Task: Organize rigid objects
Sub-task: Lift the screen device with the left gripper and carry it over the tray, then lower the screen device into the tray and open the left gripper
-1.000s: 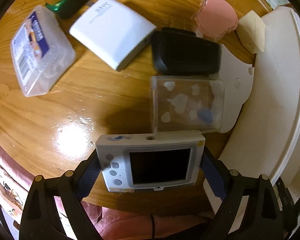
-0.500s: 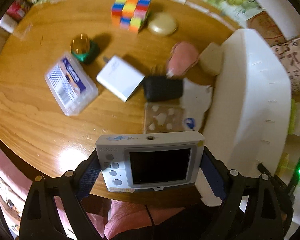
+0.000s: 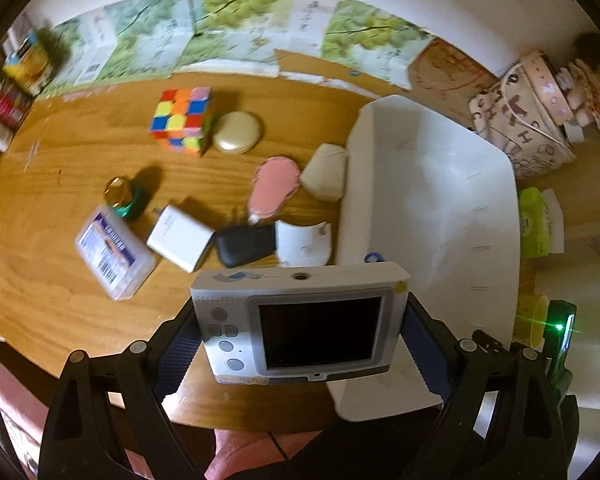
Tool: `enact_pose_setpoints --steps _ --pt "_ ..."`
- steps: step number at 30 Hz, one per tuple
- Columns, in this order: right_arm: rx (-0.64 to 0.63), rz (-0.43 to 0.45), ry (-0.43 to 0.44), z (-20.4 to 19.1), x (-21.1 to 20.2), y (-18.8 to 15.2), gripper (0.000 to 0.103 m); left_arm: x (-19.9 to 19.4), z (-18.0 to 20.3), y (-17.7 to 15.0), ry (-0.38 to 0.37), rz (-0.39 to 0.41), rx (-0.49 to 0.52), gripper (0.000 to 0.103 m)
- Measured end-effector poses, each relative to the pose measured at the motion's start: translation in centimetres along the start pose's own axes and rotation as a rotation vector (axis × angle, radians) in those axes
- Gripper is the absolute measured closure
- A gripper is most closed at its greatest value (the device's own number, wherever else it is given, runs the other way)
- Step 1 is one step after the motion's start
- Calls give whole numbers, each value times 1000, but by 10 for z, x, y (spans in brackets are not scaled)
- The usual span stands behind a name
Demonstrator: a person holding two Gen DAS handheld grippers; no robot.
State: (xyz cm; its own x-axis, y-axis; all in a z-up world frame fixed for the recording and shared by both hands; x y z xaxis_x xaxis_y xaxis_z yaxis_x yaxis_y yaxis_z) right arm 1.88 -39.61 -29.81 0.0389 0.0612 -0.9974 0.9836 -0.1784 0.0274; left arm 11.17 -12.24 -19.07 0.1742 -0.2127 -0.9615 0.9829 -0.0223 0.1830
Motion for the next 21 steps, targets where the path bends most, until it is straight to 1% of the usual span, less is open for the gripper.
enact_pose_setpoints --steps 3,7,12,16,21 --pt "6 0 10 1 -1 1 101 -1 16 5 -26 37 44 10" --pt "2 -1 20 2 -3 3 100 0 39 11 -41 98 126 10" --pt "10 0 28 2 -3 4 100 6 67 10 -81 137 231 10" --pt "7 2 22 3 -1 3 100 15 90 5 -94 137 321 10" --pt "2 3 14 0 -1 1 100 37 115 -1 -97 91 401 10"
Point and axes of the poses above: each gripper's, at about its wrist camera, not at the fingertips, and x roughly the way its jaws point, z to its right, y to its top, the point moved 9 cm from there along x, roughly the way its jaws point, and after that the axes turned 3 degrees about x, right-handed, at the moved point
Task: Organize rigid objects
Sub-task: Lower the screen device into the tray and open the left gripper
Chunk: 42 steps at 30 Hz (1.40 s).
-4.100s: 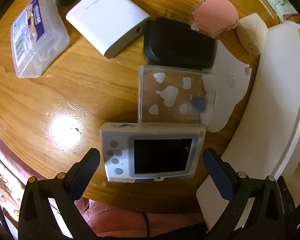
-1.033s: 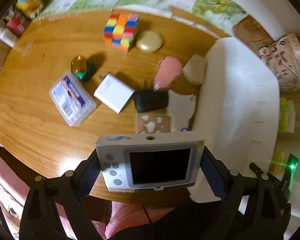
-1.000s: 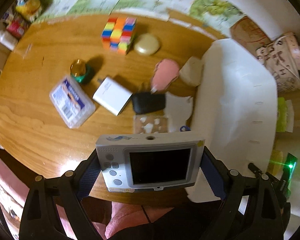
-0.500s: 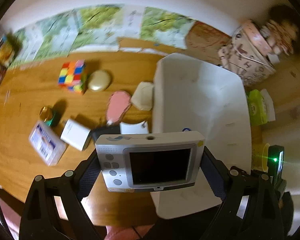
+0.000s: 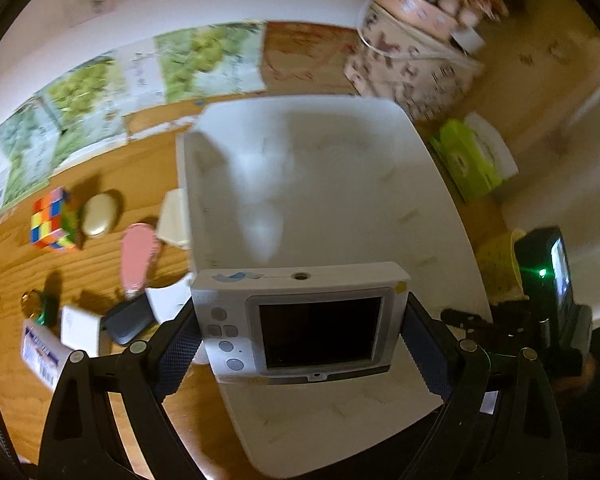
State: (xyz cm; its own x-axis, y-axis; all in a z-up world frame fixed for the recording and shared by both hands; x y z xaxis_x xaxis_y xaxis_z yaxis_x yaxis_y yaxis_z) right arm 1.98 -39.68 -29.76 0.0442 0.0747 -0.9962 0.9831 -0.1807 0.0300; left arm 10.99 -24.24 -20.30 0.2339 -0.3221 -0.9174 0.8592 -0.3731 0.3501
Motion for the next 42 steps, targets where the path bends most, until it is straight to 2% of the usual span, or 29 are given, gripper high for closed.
enact_pose_setpoints --steps 6,13,33,36,42 --pt "-19 8 -24 -10 -5 3 100 13 23 1 -28 -11 76 10" --pt "-22 8 -31 -18 -12 4 100 22 31 4 -21 -12 115 10" --pt "-29 -3 -58 -20 -4 3 98 44 26 -2 7 -89 102 8" --pt "-27 -4 -58 -20 -5 3 98 40 29 0 -1 -66 111 4" --pt "-24 -4 -65 -22 -5 4 97 35 33 2 -2 -41 136 3"
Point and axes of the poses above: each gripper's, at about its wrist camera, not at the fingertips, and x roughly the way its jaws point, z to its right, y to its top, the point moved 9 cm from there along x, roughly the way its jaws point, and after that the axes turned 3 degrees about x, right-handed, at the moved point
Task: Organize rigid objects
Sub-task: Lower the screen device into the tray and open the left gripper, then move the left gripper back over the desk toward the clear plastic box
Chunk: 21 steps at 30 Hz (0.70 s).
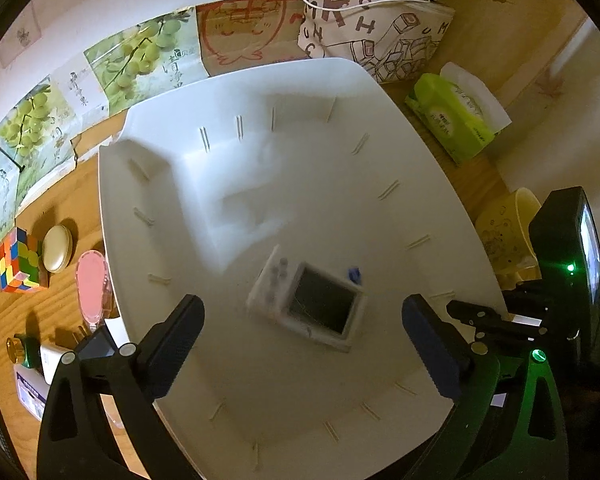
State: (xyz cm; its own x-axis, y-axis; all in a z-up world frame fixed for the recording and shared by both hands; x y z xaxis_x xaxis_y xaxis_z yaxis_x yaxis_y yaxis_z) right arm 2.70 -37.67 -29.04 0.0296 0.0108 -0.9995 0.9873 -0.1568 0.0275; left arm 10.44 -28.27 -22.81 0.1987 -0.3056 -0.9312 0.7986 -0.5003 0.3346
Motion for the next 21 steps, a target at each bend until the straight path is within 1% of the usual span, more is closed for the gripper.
enact_pose_setpoints --steps 5,10,18,21 --pt "6 4 -1 0 -1 0 97 -9 -2 1 9 37 3 3" --pt "0 17 -4 -1 0 0 97 -24 -8 1 42 96 0 3" --pt "29 49 8 4 -4 -4 99 -54 -31 -1 106 186 -4 4" --pt "38 64 9 6 -5 -7 99 -63 -41 -3 120 207 -16 4"
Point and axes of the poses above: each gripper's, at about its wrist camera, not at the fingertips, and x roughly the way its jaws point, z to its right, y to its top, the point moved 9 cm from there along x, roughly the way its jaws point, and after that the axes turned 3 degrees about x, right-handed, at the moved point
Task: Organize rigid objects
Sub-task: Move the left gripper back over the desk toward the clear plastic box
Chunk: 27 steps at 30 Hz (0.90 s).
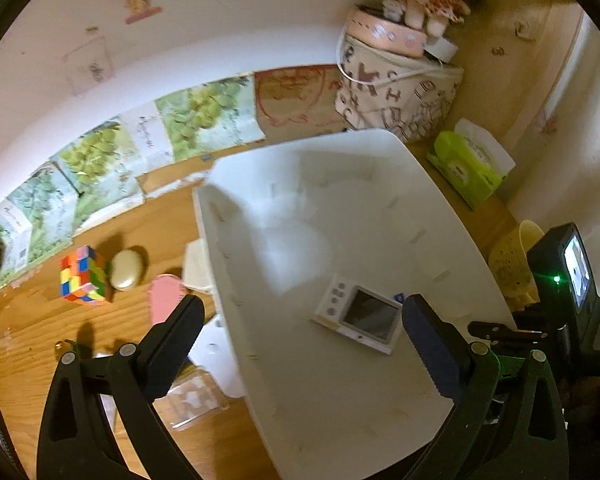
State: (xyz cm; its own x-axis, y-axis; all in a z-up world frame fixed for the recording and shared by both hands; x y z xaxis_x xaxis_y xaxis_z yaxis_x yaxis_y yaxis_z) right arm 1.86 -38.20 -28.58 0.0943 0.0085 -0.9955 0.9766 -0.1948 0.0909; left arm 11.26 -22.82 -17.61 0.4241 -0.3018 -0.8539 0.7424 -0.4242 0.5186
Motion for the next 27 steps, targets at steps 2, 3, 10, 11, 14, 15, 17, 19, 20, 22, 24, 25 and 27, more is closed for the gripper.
enact_pose_setpoints --steps 2,3,10,11,14,15,17,19,20,22,24,25,27 --pt "4 8 0 2 0 -2 99 -5 -9 -1 11 10 -15 4" --pt "8 11 -1 3 -1 -4 99 -8 -15 -2 19 17 -28 4" --pt "42 41 -14 10 -1 -10 98 -26 -47 -13 48 46 -64 4" --pt "44 47 -17 11 -1 -10 98 -28 -51 -15 52 46 -64 4" --pt "48 60 -23 12 -1 -13 97 -33 -64 -21 67 45 -64 4" --pt "52 64 -22 14 -1 -14 97 -35 -69 -24 75 42 -62 4" --pt "55 70 -22 15 -1 -17 97 -37 -76 -28 84 37 -61 4" --pt "58 75 -24 15 -1 -20 97 -38 -84 -32 98 29 -56 4" --pt "58 79 -25 14 -1 -22 97 -38 -87 -34 101 26 -54 4" --pt "56 87 -28 11 -2 -24 97 -37 -93 -38 106 13 -49 4" --pt "47 97 -36 9 -2 -26 97 -37 -100 -42 108 -1 -44 4" --pt "42 102 -40 8 -3 -27 97 -37 -103 -44 108 -6 -42 4" --pt "42 105 -41 7 -3 -28 97 -35 -108 -47 109 -20 -33 4"
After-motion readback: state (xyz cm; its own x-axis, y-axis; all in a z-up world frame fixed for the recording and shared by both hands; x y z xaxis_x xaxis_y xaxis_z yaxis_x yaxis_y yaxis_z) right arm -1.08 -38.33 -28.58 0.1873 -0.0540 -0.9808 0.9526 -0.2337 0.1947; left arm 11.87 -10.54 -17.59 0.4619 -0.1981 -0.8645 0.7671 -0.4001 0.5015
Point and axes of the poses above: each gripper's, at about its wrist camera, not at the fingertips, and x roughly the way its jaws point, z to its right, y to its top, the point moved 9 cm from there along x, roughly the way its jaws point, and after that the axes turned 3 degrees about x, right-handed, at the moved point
